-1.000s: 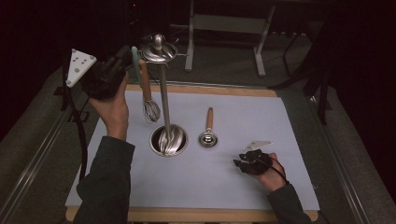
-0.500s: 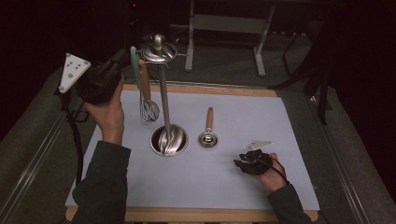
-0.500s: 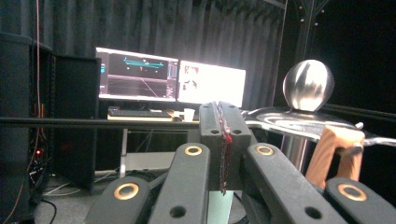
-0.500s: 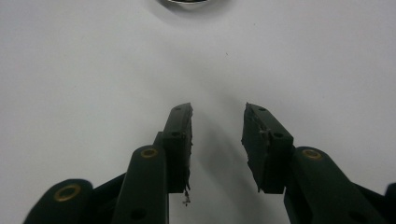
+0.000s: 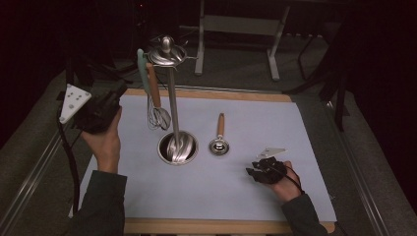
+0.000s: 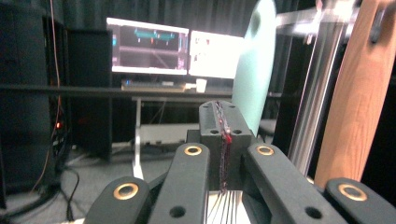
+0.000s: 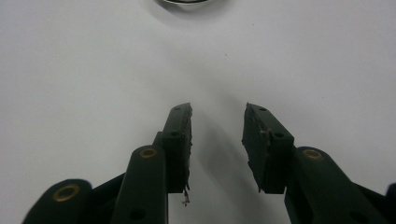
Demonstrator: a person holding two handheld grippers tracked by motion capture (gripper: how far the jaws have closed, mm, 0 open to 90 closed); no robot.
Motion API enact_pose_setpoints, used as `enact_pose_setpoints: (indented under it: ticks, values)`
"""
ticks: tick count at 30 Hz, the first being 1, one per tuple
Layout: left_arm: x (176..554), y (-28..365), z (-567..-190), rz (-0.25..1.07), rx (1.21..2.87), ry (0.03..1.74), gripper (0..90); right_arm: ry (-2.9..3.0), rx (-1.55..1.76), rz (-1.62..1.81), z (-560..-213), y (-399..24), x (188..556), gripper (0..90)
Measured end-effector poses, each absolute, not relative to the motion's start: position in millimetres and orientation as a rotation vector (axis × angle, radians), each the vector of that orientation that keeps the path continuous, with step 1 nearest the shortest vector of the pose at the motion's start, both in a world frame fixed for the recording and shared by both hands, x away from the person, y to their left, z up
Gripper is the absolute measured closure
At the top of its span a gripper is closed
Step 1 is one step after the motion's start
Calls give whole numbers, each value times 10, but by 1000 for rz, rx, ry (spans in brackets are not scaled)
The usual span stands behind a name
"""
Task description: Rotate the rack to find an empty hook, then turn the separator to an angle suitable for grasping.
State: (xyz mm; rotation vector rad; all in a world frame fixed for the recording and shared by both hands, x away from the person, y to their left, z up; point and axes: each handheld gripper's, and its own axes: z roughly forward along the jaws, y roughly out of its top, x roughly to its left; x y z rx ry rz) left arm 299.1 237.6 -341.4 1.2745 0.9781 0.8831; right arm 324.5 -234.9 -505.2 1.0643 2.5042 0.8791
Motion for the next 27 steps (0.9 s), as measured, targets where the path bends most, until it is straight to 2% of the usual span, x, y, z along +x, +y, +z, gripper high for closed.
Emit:
enact_pose_setpoints:
  ticks: [5,16,22,27]
  values:
    - [2900,2421,-3822,875,1333,1045,859,2493,1052,894,-4995,-2278,3280,610]
    - [2781,2452,-4752,745,1366,1223,816,2448,1091,990,-4890,-1859,3628,601]
    - [2744,2456,-5096,704,1388,1286,804,2430,1196,1037,-4864,-1640,3985,601]
    - [2770,2486,-5193,687,1393,1312,800,2383,1338,1040,-4912,-1523,4332,599]
